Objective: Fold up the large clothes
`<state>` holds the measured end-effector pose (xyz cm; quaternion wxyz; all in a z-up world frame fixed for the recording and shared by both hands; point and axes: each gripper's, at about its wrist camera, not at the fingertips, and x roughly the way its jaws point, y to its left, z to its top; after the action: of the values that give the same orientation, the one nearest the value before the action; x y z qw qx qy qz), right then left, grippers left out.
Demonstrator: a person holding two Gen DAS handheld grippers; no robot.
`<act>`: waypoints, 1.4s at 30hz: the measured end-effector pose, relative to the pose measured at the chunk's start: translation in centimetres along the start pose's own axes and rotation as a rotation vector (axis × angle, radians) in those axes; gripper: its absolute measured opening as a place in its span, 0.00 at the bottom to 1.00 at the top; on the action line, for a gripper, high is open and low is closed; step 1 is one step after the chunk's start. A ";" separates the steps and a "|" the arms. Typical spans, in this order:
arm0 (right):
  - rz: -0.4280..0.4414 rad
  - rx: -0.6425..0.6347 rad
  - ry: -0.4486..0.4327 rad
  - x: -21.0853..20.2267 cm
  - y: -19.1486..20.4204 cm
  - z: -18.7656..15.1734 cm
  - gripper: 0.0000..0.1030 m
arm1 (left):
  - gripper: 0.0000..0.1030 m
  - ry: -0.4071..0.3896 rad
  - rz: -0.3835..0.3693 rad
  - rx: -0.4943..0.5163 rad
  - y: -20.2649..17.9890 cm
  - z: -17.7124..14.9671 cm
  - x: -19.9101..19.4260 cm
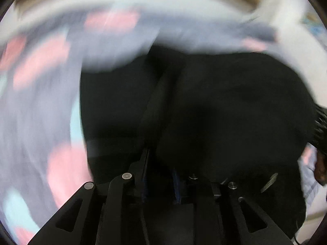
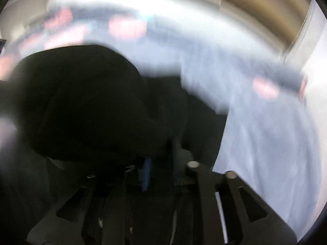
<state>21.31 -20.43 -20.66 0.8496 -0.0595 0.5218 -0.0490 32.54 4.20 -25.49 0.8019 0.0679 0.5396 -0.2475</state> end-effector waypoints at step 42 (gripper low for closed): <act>0.513 0.599 0.055 3.8 -10.2 4.3 0.56 | 0.58 -0.088 -0.255 -0.220 -0.5 2.3 -5.7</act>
<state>26.64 -30.82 -20.59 0.7998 0.3247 0.5047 0.0131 32.56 4.72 -19.36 0.7893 -0.1003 0.5322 -0.2895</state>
